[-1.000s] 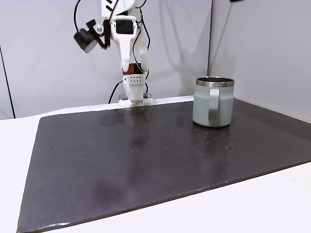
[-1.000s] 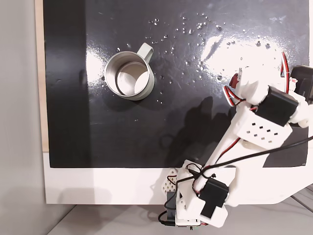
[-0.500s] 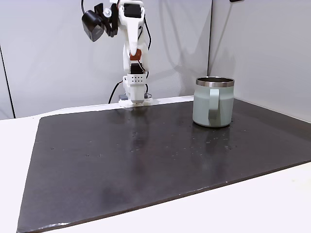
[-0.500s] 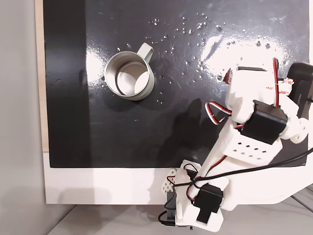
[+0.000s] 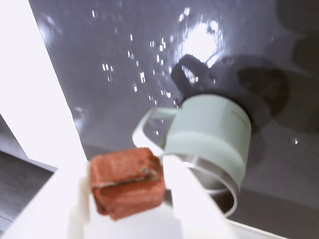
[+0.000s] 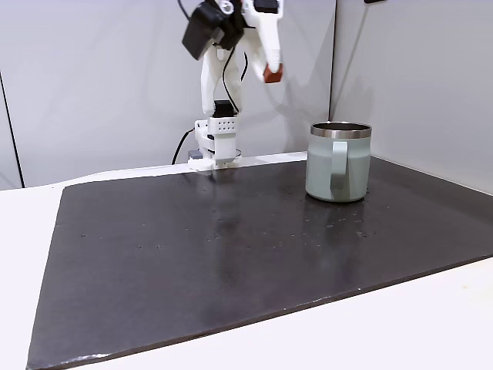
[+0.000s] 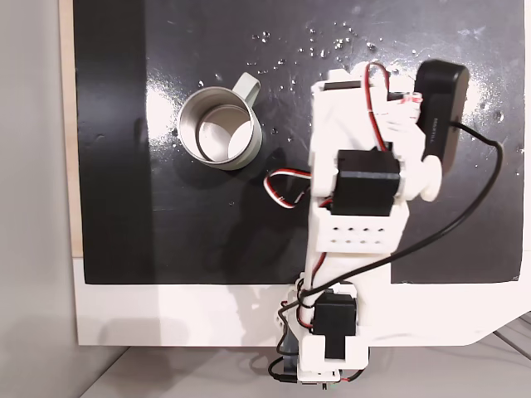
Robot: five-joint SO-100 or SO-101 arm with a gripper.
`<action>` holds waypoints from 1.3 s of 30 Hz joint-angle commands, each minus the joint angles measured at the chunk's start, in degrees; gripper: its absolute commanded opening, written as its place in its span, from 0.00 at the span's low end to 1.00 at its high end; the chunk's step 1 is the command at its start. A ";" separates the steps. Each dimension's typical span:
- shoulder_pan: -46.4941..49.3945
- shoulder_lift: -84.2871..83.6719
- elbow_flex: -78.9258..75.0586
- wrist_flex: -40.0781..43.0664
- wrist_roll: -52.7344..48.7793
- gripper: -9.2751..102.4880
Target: Grasp a cube and put it in the cup.
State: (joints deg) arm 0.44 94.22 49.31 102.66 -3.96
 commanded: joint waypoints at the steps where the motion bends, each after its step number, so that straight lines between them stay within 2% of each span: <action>1: -5.71 0.18 -4.31 0.26 2.02 0.14; 8: -16.96 -1.32 -4.39 0.35 5.54 0.14; 15: -25.05 -3.52 -3.34 0.35 4.57 0.14; 31: -26.28 -5.10 0.88 0.44 4.48 0.14; 35: -26.19 -4.75 1.41 0.44 4.83 0.26; 39: -26.10 -4.48 1.32 0.44 5.19 0.30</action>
State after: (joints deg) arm -26.02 87.71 51.06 102.66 0.88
